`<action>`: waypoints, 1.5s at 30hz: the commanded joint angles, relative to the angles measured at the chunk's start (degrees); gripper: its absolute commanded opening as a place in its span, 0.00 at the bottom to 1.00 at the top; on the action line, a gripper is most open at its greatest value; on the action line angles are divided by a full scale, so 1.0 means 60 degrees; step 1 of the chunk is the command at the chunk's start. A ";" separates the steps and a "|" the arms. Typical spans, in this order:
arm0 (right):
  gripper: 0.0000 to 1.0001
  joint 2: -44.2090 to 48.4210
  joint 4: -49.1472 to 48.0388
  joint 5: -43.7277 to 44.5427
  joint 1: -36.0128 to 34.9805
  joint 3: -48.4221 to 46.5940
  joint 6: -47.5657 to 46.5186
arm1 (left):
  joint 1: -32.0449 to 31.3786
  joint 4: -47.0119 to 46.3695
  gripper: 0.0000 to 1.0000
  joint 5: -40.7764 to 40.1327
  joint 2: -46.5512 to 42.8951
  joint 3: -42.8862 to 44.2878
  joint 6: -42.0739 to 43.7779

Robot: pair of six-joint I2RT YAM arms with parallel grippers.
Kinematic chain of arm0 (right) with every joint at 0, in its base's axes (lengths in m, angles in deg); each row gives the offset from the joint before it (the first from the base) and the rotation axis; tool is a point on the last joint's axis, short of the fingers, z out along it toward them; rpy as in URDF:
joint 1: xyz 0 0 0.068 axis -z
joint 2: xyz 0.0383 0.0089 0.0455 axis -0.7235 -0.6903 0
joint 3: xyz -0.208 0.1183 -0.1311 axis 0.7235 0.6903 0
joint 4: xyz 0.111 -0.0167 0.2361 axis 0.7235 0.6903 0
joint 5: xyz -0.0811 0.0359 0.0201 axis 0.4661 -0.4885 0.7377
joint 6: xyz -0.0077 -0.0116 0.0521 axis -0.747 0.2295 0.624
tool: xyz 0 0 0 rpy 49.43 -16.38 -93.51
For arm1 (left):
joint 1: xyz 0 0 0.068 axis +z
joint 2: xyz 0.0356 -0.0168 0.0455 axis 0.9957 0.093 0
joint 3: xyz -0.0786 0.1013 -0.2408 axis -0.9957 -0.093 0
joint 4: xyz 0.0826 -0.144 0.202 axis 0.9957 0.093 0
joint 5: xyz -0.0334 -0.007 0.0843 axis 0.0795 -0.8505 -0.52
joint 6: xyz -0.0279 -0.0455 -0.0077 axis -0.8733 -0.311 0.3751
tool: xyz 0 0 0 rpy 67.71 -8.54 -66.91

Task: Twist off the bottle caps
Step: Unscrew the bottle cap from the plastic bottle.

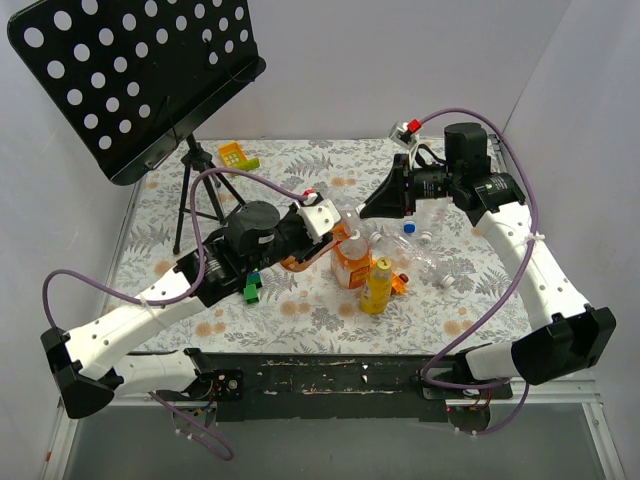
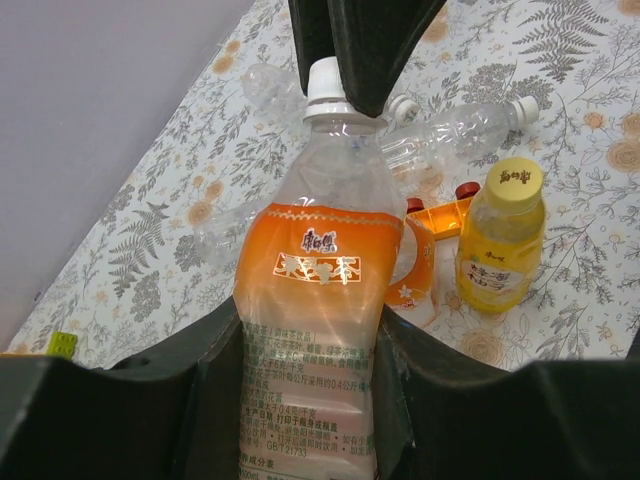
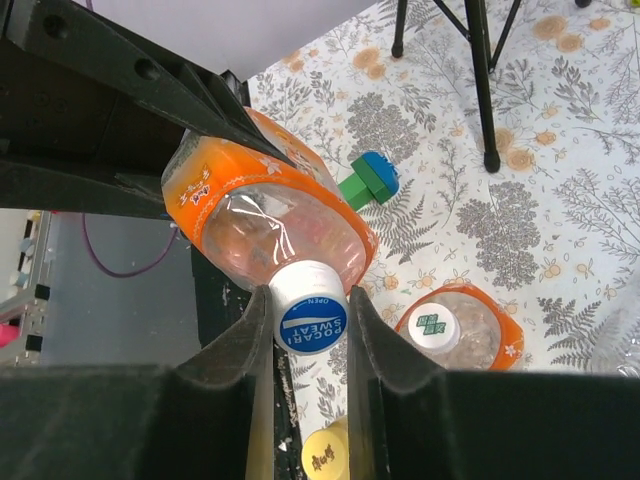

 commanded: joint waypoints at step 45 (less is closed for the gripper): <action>0.69 0.1778 -0.4432 -0.1217 0.0394 0.2140 0.3351 | 0.3140 0.0207 0.00 0.5952 -0.1099 -0.0697 -0.0356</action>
